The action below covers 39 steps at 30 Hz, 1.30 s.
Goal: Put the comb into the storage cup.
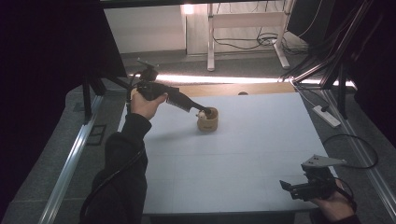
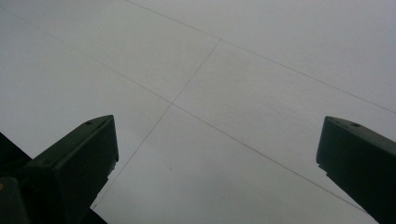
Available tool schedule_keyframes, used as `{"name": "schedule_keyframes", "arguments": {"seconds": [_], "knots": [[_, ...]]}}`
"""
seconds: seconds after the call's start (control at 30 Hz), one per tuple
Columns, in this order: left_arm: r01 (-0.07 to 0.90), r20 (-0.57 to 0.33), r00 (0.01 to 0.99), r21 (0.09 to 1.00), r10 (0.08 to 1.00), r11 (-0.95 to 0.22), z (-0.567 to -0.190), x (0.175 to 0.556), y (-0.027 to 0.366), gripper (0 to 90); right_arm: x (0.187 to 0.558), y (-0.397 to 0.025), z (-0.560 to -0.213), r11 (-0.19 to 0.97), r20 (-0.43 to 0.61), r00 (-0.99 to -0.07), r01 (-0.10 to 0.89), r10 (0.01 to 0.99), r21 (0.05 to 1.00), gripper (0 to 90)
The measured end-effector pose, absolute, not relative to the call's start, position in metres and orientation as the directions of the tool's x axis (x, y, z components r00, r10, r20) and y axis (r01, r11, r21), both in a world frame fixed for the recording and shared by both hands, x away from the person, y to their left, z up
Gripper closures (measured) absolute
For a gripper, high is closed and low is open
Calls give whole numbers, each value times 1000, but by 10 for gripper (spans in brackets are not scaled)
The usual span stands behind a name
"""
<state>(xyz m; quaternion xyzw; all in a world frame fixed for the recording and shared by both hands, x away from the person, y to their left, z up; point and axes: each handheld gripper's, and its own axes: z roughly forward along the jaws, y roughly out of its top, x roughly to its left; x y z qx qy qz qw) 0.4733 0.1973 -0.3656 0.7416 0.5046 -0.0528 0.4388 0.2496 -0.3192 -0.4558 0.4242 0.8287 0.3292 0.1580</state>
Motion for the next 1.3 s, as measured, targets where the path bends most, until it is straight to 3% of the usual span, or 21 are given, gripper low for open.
{"name": "schedule_keyframes", "arguments": {"seconds": [1.3], "knots": [[825, -527, 470, 548, 708, -139, -387, 494, 176, 836, 250, -318, -457, 444, 12, -605, 597, 796, 668, 0]]}}
